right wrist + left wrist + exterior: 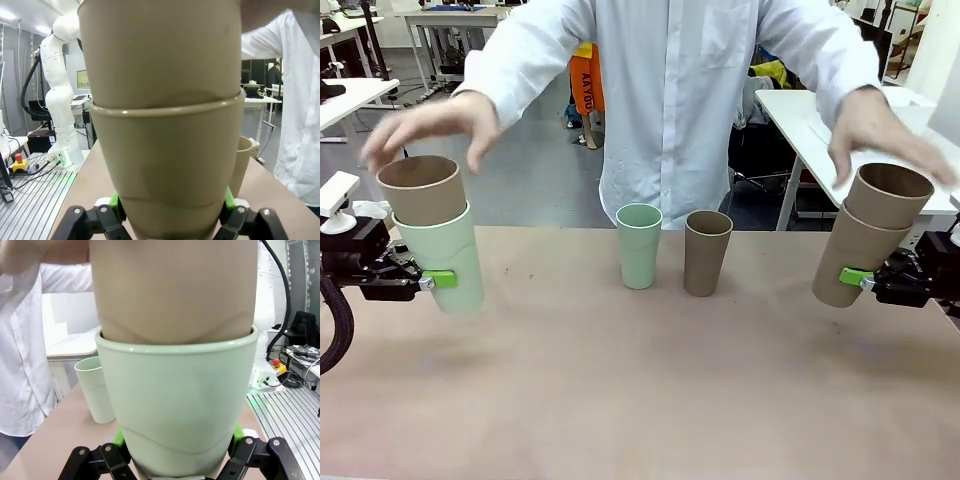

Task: Stack the cups and store them in the basket.
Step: Place the stack of Reusable plastic cups into the Pantry Basket.

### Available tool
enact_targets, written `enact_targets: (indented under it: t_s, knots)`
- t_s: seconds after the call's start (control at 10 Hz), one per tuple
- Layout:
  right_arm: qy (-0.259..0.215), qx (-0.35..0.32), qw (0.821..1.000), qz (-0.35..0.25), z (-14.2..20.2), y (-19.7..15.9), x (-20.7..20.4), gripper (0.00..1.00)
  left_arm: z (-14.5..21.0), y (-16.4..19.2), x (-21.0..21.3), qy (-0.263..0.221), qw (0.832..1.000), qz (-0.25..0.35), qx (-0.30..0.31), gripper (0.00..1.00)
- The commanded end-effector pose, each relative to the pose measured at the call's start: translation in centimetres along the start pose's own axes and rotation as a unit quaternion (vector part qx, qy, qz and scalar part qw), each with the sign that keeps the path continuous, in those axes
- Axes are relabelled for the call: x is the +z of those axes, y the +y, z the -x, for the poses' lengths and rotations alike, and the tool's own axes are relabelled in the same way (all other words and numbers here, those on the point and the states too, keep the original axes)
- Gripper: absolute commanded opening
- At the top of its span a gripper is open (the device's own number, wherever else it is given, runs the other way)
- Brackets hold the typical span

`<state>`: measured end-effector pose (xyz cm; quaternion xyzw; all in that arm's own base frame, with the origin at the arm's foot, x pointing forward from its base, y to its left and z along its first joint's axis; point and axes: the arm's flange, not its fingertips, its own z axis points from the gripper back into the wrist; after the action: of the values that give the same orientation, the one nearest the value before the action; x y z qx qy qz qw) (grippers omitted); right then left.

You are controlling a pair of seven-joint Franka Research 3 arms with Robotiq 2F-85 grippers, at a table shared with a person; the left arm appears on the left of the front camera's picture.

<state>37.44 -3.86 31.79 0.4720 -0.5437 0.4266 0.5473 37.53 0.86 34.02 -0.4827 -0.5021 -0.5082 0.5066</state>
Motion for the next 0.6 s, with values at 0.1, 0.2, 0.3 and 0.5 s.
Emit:
enact_targets:
  t_s: [0.1,0.2,0.3,0.5]
  knots:
    - [-0.003,0.003,1.000,0.001,-0.39,-0.01,0.00,0.85,-0.31,0.06,-0.04,-0.002,1.000,0.001,-0.003,0.85]
    - [-0.003,0.003,1.000,0.001,-0.39,-0.01,0.00,0.85,-0.31,0.06,-0.04,-0.002,1.000,0.001,-0.003,0.85]
    - [-0.003,0.003,1.000,0.001,-0.39,-0.01,0.00,0.85,-0.31,0.06,-0.04,-0.002,1.000,0.001,-0.003,0.85]
    - [-0.003,0.003,1.000,0.001,-0.39,-0.01,0.00,0.85,-0.31,0.06,-0.04,-0.002,1.000,0.001,-0.003,0.85]
